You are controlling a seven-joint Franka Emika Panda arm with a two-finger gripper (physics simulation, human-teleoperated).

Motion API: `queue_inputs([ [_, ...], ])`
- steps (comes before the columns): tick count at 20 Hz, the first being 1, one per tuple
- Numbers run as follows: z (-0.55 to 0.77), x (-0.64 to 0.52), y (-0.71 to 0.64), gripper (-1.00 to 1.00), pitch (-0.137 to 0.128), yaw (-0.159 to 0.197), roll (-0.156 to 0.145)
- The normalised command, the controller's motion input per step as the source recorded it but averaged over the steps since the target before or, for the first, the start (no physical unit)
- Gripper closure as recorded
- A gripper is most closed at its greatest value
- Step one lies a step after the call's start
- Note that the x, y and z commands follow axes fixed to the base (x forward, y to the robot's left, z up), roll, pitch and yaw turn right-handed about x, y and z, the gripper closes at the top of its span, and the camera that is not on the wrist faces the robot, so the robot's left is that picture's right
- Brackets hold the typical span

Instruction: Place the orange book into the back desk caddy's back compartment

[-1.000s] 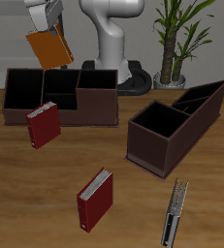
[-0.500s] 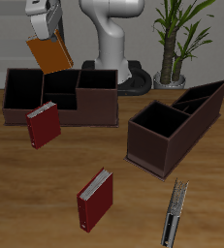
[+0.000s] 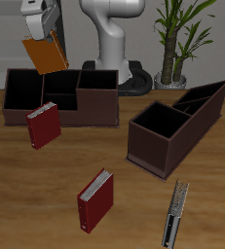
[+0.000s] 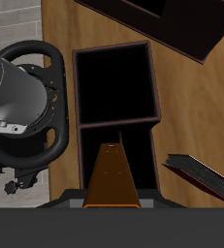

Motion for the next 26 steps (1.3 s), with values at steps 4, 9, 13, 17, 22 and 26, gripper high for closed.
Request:
queue_inputs([
  [4,-0.07,-0.09,0.25,1.0,0.026,-0.008,0.05],
  [9,-0.06,-0.03,0.12,1.0,0.02,0.006,0.023],
  [13,-0.16,-0.02,-0.03,1.0,0.04,0.015,0.01],
  [17,-0.08,0.03,-0.13,1.0,0.023,-0.009,-0.018],
  [22,0.02,0.06,-0.04,1.0,0.004,-0.021,-0.013],
  [26,-0.06,-0.03,0.07,1.0,0.012,0.0,0.012],
])
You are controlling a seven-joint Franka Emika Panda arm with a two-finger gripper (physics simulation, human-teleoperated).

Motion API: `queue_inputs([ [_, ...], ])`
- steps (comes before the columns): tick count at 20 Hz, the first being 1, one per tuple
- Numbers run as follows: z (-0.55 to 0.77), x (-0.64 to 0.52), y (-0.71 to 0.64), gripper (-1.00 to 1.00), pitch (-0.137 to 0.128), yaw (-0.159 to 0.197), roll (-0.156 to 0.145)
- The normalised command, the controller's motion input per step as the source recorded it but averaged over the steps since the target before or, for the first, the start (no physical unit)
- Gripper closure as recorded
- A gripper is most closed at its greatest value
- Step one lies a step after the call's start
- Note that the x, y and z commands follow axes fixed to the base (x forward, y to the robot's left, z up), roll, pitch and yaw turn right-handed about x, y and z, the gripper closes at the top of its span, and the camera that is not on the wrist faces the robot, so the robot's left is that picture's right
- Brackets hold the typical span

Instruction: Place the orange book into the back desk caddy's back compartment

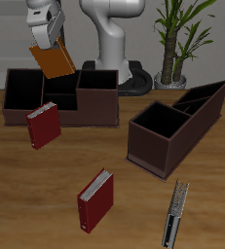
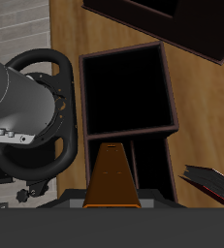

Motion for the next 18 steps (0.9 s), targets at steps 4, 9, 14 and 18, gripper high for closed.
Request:
queue_inputs([
  [4,-0.09,0.01,0.09,1.0,0.026,-0.001,0.016],
  [9,-0.2,-0.01,0.09,1.0,0.059,-0.003,0.019],
  [14,-0.14,-0.1,-0.01,1.0,0.031,0.011,0.005],
  [18,-0.12,-0.07,-0.06,1.0,0.04,0.009,-0.008],
])
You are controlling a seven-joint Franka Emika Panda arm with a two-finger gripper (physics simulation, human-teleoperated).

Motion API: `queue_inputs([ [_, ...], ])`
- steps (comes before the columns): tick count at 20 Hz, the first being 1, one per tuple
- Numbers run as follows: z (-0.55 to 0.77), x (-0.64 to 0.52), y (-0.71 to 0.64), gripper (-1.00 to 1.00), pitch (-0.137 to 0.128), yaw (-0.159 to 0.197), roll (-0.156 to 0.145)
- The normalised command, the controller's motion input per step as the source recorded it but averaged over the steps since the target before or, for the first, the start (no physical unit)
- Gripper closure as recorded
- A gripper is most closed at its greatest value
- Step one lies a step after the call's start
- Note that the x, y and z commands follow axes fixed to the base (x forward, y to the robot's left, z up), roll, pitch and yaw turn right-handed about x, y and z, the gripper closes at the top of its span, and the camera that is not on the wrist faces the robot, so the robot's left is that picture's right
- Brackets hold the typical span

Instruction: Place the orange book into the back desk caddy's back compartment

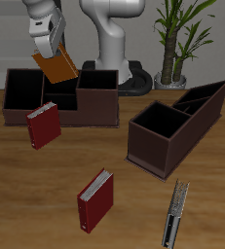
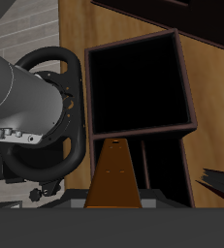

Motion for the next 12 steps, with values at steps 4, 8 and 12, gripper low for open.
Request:
queue_inputs([
  [4,0.02,-0.05,-0.13,1.0,-0.006,0.021,-0.028],
  [8,0.11,0.07,-0.15,1.0,0.0,-0.043,-0.025],
  [12,0.01,0.02,-0.06,1.0,-0.008,0.021,-0.02],
])
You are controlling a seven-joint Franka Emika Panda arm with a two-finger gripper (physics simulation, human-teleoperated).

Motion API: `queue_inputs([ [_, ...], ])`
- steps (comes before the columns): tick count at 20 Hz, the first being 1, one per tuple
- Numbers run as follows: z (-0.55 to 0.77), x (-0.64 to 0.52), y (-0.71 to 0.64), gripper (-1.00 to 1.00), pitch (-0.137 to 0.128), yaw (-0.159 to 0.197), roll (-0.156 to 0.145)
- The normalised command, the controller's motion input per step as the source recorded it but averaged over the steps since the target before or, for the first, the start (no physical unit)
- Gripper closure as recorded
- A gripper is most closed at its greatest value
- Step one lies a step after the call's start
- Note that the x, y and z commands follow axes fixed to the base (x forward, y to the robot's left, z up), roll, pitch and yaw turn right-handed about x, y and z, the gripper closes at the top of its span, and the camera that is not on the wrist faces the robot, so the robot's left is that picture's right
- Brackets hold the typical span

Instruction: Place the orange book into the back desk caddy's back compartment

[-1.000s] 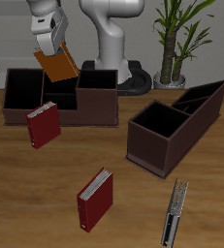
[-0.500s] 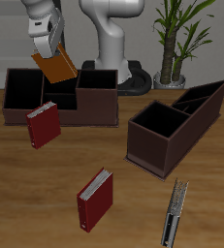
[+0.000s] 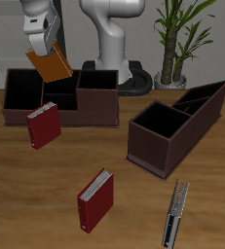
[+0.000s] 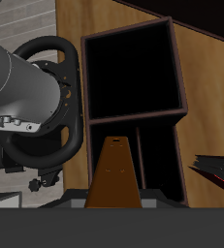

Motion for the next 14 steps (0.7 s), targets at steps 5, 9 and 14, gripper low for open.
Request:
queue_inputs([
  [5,-0.01,0.04,0.01,1.0,0.017,-0.008,-0.011],
  [9,-0.06,0.09,0.07,1.0,0.049,-0.051,-0.024],
  [14,-0.21,-0.05,0.16,1.0,0.081,-0.009,0.016],
])
